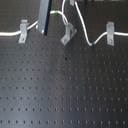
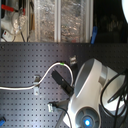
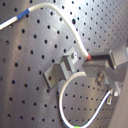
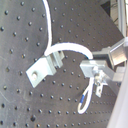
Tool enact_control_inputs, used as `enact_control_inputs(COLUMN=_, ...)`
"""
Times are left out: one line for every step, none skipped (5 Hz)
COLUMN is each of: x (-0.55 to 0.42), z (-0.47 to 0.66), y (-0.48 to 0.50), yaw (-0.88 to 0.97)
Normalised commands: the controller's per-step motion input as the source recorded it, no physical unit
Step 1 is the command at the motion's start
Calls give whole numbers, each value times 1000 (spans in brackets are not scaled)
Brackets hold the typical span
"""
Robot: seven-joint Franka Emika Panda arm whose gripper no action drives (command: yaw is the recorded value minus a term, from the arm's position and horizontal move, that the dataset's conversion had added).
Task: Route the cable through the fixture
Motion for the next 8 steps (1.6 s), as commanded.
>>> enact_control_inputs(x=-324, z=452, y=59, yaw=329)
enact_control_inputs(x=2, z=73, y=0, yaw=17)
enact_control_inputs(x=91, z=-2, y=39, yaw=0)
enact_control_inputs(x=-94, z=702, y=-30, yaw=0)
enact_control_inputs(x=2, z=101, y=1, yaw=0)
enact_control_inputs(x=-27, z=609, y=37, yaw=0)
enact_control_inputs(x=-16, z=2, y=15, yaw=3)
enact_control_inputs(x=-142, z=-1, y=161, yaw=214)
